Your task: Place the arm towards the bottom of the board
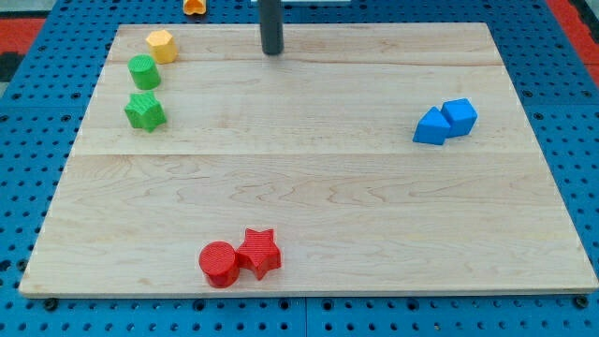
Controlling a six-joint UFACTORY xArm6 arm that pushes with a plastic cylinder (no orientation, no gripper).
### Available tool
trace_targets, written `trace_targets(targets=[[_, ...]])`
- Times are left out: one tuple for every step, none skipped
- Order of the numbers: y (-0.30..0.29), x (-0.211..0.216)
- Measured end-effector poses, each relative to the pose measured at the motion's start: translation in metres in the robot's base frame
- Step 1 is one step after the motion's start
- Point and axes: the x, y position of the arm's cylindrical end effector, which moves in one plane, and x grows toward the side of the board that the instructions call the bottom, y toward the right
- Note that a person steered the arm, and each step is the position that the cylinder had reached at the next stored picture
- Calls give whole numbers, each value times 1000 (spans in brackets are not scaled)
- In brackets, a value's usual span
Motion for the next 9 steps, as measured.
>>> trace_targets(targets=[[29, 67], [37, 150], [134, 200], [146, 271], [156, 273], [162, 282], [175, 284], [163, 312], [158, 314]])
